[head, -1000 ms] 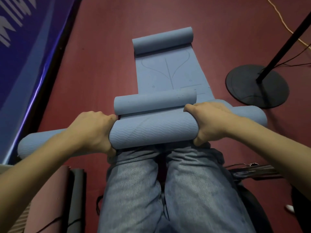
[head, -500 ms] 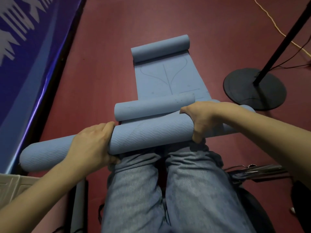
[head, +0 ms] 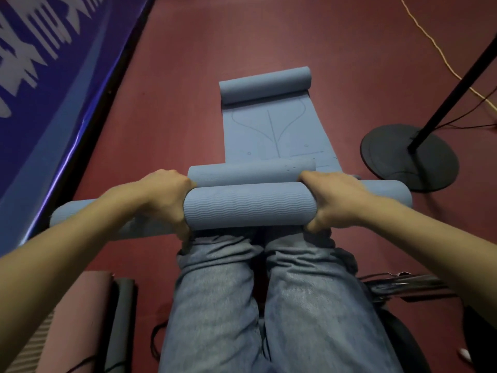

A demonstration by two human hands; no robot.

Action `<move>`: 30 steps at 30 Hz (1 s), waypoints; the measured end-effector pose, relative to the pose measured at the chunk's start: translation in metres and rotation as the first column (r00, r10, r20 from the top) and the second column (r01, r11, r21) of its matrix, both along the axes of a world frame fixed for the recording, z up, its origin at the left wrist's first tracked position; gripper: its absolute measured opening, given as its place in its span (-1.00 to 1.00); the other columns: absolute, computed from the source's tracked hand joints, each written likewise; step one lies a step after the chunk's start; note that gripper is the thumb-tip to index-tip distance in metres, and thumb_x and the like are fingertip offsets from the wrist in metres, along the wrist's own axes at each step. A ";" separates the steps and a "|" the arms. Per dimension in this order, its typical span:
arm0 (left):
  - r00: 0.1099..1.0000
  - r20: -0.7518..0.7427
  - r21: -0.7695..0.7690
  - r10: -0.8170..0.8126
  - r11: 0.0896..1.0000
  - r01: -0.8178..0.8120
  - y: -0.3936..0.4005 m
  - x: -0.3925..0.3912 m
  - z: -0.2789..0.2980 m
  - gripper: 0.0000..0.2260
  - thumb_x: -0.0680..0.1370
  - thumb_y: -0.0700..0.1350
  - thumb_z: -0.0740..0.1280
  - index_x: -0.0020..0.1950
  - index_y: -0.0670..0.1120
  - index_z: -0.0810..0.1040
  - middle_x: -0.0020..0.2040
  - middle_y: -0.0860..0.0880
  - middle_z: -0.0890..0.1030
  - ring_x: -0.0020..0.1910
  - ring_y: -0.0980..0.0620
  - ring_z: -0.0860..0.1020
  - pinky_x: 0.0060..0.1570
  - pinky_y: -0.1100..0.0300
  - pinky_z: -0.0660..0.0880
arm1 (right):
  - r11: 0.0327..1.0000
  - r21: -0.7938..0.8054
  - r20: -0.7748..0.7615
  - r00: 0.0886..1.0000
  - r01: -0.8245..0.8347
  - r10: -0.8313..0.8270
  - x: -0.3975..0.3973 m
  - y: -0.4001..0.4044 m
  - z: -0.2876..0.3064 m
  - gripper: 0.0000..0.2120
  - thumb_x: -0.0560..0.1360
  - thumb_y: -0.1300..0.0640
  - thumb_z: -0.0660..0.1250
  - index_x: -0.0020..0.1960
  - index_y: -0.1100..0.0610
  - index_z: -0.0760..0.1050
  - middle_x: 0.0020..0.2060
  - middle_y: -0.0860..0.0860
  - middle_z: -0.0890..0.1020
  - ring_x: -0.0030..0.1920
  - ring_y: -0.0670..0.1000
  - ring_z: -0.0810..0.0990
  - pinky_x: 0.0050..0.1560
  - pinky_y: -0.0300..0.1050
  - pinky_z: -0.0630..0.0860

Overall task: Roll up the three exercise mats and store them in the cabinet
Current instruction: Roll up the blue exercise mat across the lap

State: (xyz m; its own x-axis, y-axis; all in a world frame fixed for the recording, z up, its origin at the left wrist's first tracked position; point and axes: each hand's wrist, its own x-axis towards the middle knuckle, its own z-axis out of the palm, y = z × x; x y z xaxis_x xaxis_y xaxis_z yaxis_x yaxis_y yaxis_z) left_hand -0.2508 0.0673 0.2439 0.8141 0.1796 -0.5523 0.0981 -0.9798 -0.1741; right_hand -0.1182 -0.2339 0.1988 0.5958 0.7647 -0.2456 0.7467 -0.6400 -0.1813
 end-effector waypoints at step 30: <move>0.982 0.181 0.065 -0.056 0.997 0.045 0.016 -0.004 -0.021 -0.35 0.04 0.36 0.47 0.02 0.13 0.43 -0.17 0.09 0.60 -0.16 -0.05 0.62 -0.19 0.09 0.53 | 0.997 -0.040 -0.008 0.998 0.061 -0.062 0.019 0.020 -0.006 -0.27 0.04 -0.27 0.54 0.13 -0.09 0.43 0.00 -0.05 0.56 0.03 0.07 0.54 -0.05 0.02 0.55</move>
State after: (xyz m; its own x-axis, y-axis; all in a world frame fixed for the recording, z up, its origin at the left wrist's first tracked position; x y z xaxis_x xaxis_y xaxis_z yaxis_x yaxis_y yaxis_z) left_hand -0.2553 0.0837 0.2228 0.9093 0.1639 -0.3826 0.0841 -0.9726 -0.2166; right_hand -0.0989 -0.2141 0.1927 0.6391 0.7161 -0.2806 0.7041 -0.6915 -0.1615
